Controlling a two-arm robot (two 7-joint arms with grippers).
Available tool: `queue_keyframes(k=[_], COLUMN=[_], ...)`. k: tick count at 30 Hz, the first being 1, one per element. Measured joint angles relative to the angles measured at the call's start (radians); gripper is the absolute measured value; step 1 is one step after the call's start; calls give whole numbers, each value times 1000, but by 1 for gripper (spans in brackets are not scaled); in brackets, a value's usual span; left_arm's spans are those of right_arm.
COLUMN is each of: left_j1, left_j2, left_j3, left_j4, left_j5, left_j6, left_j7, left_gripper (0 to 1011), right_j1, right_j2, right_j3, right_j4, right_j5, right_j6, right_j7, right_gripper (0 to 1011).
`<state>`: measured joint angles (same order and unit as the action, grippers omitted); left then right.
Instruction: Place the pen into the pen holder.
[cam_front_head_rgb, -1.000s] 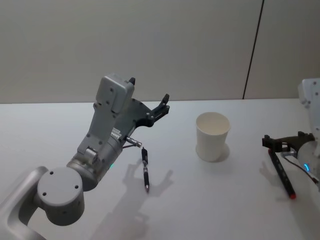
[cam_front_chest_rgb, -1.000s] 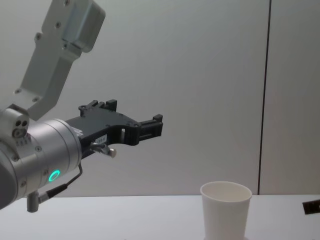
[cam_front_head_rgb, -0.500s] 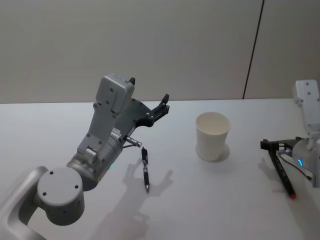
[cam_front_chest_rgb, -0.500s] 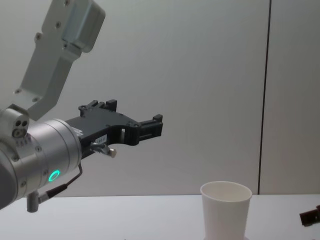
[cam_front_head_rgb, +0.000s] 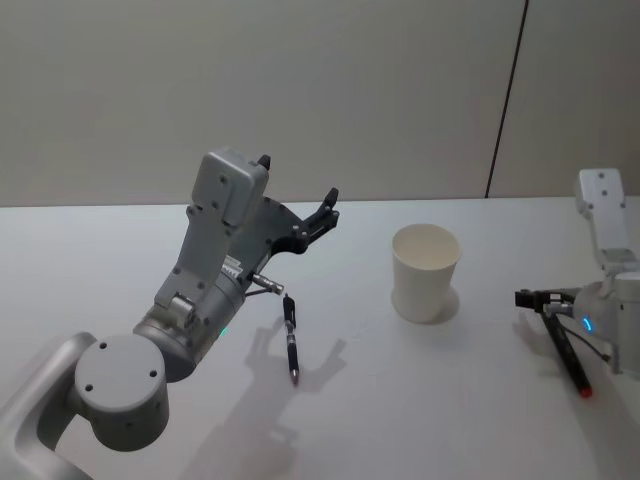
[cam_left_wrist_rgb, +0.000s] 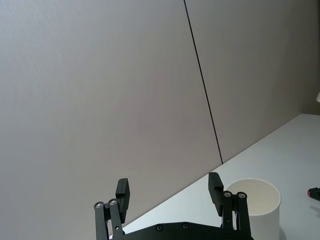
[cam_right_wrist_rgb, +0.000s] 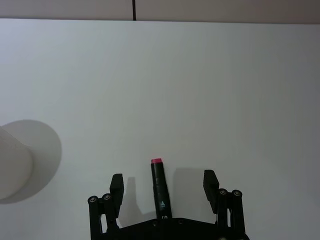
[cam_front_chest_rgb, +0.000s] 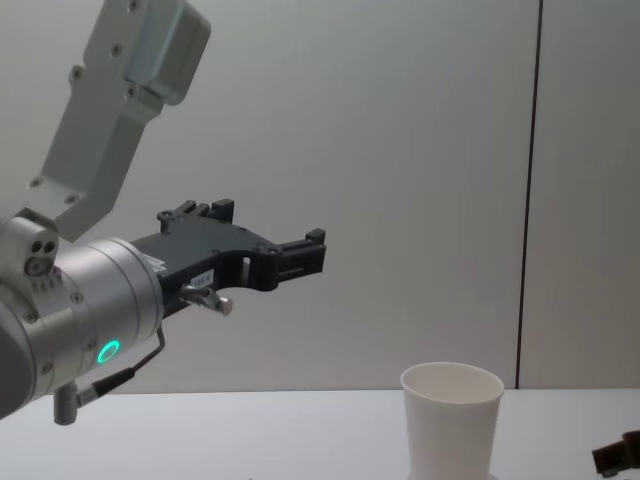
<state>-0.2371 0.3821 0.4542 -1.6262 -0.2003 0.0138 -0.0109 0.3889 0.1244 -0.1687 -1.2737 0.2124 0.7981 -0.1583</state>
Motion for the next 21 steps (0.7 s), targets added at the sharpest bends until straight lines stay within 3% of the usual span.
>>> queue_keyframes(k=[21], left_j1=[0], left_j2=[0], left_j3=[0], left_j4=[0], left_j5=[0], left_j6=[0], left_j7=[0], left_gripper=[1003], right_j1=[67], right_j2=[-39], right_j3=[-8], right_j4=[137], right_j5=[-22], right_j6=[-26], right_j7=[-9], right_gripper=[1001])
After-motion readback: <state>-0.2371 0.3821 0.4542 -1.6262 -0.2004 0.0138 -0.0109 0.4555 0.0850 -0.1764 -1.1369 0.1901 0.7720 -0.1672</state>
